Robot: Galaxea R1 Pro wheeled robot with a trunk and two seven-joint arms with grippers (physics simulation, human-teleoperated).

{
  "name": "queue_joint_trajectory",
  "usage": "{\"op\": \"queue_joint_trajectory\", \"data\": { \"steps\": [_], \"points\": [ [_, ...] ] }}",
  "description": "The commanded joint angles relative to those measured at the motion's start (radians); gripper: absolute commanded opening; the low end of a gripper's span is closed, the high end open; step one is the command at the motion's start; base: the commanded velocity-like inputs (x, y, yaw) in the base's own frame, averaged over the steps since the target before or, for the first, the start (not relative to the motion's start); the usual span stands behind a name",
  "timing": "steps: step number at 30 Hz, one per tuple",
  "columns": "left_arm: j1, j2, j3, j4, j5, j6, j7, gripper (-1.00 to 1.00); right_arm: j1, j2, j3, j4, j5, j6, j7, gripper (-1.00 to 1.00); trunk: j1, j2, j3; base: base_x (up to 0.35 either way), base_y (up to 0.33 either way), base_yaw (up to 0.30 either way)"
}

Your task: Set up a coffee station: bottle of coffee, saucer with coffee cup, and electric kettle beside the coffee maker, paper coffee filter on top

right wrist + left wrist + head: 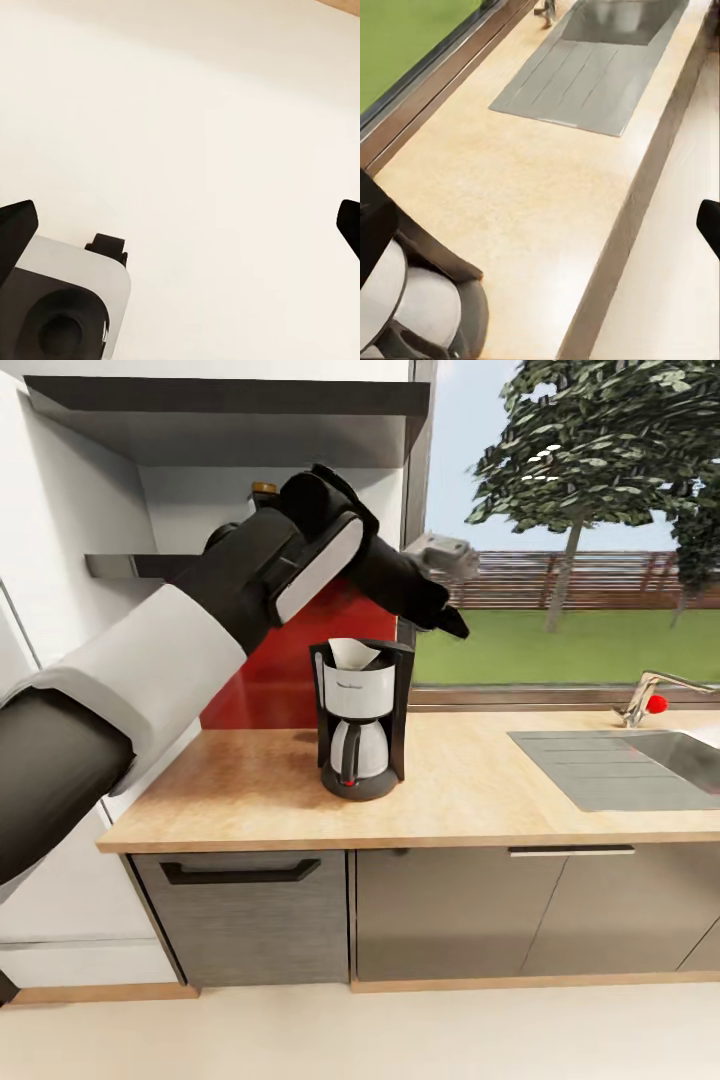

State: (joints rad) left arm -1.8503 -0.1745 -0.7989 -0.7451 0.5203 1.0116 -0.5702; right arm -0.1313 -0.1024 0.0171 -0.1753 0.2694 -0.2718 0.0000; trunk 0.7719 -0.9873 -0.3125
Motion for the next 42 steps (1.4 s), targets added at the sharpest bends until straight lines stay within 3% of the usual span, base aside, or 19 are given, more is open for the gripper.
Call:
{"op": "queue_joint_trajectory", "data": {
  "steps": [1, 4, 7, 11, 14, 20, 21, 25, 26, 27, 28, 29, 30, 32, 34, 36, 37, 40, 42],
  "points": [
    [0.002, 0.0, 0.003, -0.057, 0.016, 0.0, -0.019, 1.0, -0.001, 0.0, 0.002, 0.0, 0.003, -0.003, 0.0, 1.0, 0.0, -0.001, -0.001, -0.002, 0.0, 0.0],
    [0.021, 0.0, 0.007, -0.136, 0.035, -0.003, -0.065, 1.0, -0.001, 0.0, 0.002, 0.0, 0.003, -0.003, 0.0, 1.0, 0.0, -0.001, -0.001, -0.001, 0.0, 0.0],
    [0.079, 0.0, 0.01, -0.219, 0.047, -0.005, -0.142, 1.0, -0.001, 0.0, 0.002, 0.0, 0.003, -0.003, 0.0, 1.0, 0.0, -0.001, -0.001, 0.0, 0.0, 0.0],
    [0.165, 0.0, 0.012, -0.312, 0.052, -0.008, -0.186, 1.0, -0.001, 0.0, 0.002, 0.0, 0.003, -0.003, 0.0, 1.0, 0.0, -0.001, -0.001, 0.0, 0.0, 0.0],
    [0.257, 0.026, 0.013, -0.415, 0.054, -0.009, -0.201, 1.0, -0.001, 0.0, 0.002, 0.0, 0.003, -0.003, 0.0, 1.0, 0.0, -0.001, -0.001, 0.0, 0.0, 0.0],
    [0.59, 0.143, 0.018, -0.699, 0.057, -0.017, -0.216, 1.0, -0.001, 0.0, 0.003, 0.0, 0.004, -0.003, 0.0, 1.0, 0.0, -0.001, -0.001, 0.0, 0.0, 0.0],
    [0.776, 0.227, 0.018, -0.768, 0.058, -0.084, -0.223, 1.0, -0.001, 0.0, 0.003, 0.0, 0.004, -0.003, 0.0, 1.0, 0.0, -0.001, -0.001, 0.0, 0.0, 0.0],
    [0.958, 0.311, 0.019, -0.798, 0.057, -0.197, -0.272, 1.0, -0.001, 0.0, 0.003, 0.0, 0.004, -0.003, 0.0, 1.0, 0.0, -0.001, -0.001, 0.0, 0.0, 0.0],
    [1.024, 0.351, 0.019, -0.802, 0.057, -0.236, -0.297, 1.0, -0.001, 0.0, 0.003, 0.0, 0.004, -0.003, 0.0, 1.0, 0.0, -0.001, -0.001, 0.0, 0.0, 0.0],
    [1.024, 0.351, 0.019, -0.802, 0.057, -0.236, -0.297, 1.0, -0.001, 0.0, 0.003, 0.0, 0.004, -0.003, 0.0, 1.0, 0.0, -0.001, -0.001, 0.0, 0.0, 0.0],
    [1.132, 0.423, 0.019, -0.803, 0.057, -0.317, -0.322, 1.0, -0.001, 0.0, 0.003, 0.0, 0.004, -0.003, 0.0, 1.0, 0.0, -0.001, -0.001, 0.0, 0.0, 0.0],
    [1.167, 0.446, 0.019, -0.803, 0.057, -0.349, -0.327, 1.0, -0.001, 0.0, 0.003, 0.0, 0.004, -0.003, 0.0, 1.0, 0.0, -0.001, -0.001, 0.0, 0.0, 0.0],
    [1.2, 0.468, 0.02, -0.802, 0.057, -0.382, -0.331, 1.0, -0.001, 0.0, 0.003, 0.0, 0.004, -0.003, 0.0, 1.0, 0.0, -0.001, -0.001, 0.0, 0.0, 0.0],
    [1.47, 0.658, 0.019, -0.682, 0.071, -0.698, -0.346, 1.0, -0.001, 0.0, 0.003, 0.001, 0.004, -0.003, 0.0, 1.0, 0.0, -0.001, -0.001, 0.0, 0.0, 0.0],
    [1.569, 0.71, 0.018, -0.556, 0.117, -0.857, -0.366, 1.0, -0.001, 0.0, 0.003, 0.001, 0.003, -0.003, 0.0, 1.0, 0.0, -0.001, -0.001, 0.0, 0.0, 0.0],
    [1.6, 0.725, 0.017, -0.473, 0.146, -0.93, -0.396, 1.0, -0.001, 0.0, 0.003, 0.0, 0.003, -0.003, 0.0, 1.0, 0.0, -0.001, -0.001, 0.0, 0.0, 0.0],
    [1.62, 0.732, 0.014, -0.379, 0.176, -0.998, -0.442, 1.0, -0.001, 0.0, 0.003, 0.0, 0.003, -0.003, 0.0, 1.0, 0.0, -0.001, -0.001, 0.0, 0.0, 0.0],
    [1.638, 0.736, 0.012, -0.233, 0.216, -1.085, -0.529, 1.0, -0.001, 0.0, 0.003, 0.0, 0.003, -0.003, 0.0, 1.0, 0.0, -0.001, -0.001, 0.0, 0.0, 0.0],
    [1.649, 0.724, 0.01, -0.036, 0.277, -1.157, -0.635, 1.0, -0.001, 0.0, 0.003, 0.0, 0.003, -0.003, 0.0, 1.0, 0.0, -0.001, -0.001, 0.0, 0.0, 0.0]
  ]
}}
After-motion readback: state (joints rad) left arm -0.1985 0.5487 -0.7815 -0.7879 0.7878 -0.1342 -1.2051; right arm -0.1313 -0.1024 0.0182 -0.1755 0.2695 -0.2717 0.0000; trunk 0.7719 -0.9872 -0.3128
